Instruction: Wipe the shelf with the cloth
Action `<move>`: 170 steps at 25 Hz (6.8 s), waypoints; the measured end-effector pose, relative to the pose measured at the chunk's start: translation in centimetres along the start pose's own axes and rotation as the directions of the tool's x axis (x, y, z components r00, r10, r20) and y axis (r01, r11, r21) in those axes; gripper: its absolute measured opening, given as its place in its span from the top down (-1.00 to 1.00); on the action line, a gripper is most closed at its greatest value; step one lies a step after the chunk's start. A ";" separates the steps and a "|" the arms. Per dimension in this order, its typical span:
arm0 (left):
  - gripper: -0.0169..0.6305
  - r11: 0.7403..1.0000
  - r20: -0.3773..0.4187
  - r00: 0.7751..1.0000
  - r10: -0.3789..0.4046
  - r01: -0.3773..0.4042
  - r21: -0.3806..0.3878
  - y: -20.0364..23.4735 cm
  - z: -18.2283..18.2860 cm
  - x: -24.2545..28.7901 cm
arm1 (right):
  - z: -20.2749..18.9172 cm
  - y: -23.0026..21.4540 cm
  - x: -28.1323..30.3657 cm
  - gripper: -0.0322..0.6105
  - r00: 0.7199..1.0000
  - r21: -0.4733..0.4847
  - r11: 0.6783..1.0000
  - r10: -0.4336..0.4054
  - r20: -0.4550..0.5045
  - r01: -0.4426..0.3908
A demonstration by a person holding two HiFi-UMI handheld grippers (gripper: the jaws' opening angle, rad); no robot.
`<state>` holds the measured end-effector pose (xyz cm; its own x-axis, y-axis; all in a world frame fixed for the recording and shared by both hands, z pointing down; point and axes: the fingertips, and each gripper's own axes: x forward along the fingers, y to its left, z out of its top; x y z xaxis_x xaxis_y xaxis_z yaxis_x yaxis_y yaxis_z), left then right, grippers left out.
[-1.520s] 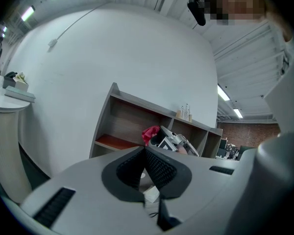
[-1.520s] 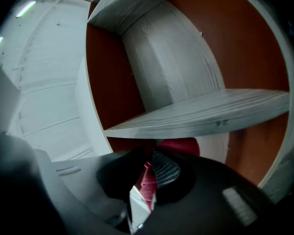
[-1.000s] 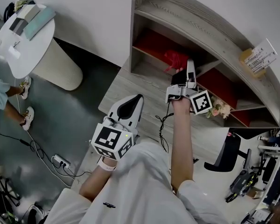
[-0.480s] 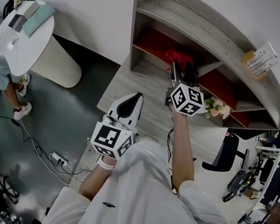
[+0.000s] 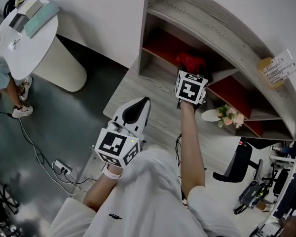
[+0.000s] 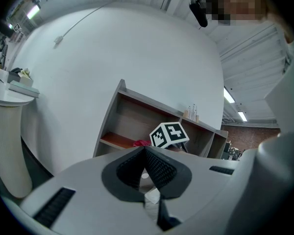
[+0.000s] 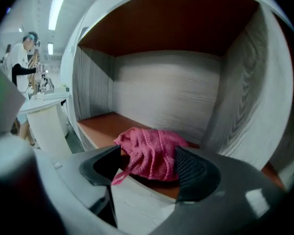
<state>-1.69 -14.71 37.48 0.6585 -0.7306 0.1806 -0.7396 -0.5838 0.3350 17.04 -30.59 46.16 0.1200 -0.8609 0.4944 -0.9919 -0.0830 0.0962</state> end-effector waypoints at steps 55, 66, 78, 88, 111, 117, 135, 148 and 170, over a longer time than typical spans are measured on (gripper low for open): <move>0.93 0.982 -0.024 0.982 0.188 -0.188 0.003 4.4 -0.4 -2.4 | 21.4 12.0 1.5 0.60 0.641 -0.156 0.965 0.257 0.724 -0.211; 0.93 0.986 -0.016 0.986 0.167 -0.167 0.003 3.0 -0.6 -3.9 | 16.2 1.6 -4.1 0.58 0.673 0.308 0.943 -0.148 0.725 -0.124; 0.93 0.997 -0.043 0.996 0.075 -0.074 0.020 0.0 -1.9 -2.8 | 10.1 -7.8 -6.9 0.59 0.695 0.684 0.720 -0.432 0.576 -0.119; 0.93 0.994 -0.048 0.993 0.104 -0.103 0.032 0.9 -1.3 -2.6 | 10.5 -9.5 -7.3 0.59 0.637 0.828 0.533 -0.580 0.507 -0.174; 0.93 0.993 -0.031 0.993 0.116 -0.115 0.033 1.8 -0.5 -3.6 | 2.0 -10.3 -2.1 0.61 0.828 0.976 0.218 -0.549 0.115 0.009; 0.93 0.995 -0.018 0.995 0.096 -0.096 0.026 0.9 -0.5 -4.1 | -0.5 -8.9 -4.6 0.61 0.859 0.987 0.161 -0.507 0.078 0.005; 0.93 0.999 0.008 0.999 0.052 -0.052 0.002 -1.2 -0.9 -3.9 | 6.6 -7.8 -13.8 0.61 0.790 0.884 0.399 -0.448 0.418 -0.242; 0.93 0.999 0.052 0.998 0.030 -0.030 -0.012 -1.4 -0.8 -5.3 | 8.0 -2.6 -21.3 0.60 0.710 0.414 0.791 0.036 0.703 -0.450; 0.93 0.996 0.017 0.999 -0.047 0.046 0.081 -3.2 -2.7 -8.1 | -3.9 -1.1 -29.2 0.61 0.777 -0.037 0.910 0.372 0.508 -0.412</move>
<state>-4.28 -5.90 37.47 0.6900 -0.7084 0.1485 -0.7177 -0.6431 0.2672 14.78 -3.39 34.92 -0.2969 -0.9547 -0.0193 -0.9510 0.2974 -0.0845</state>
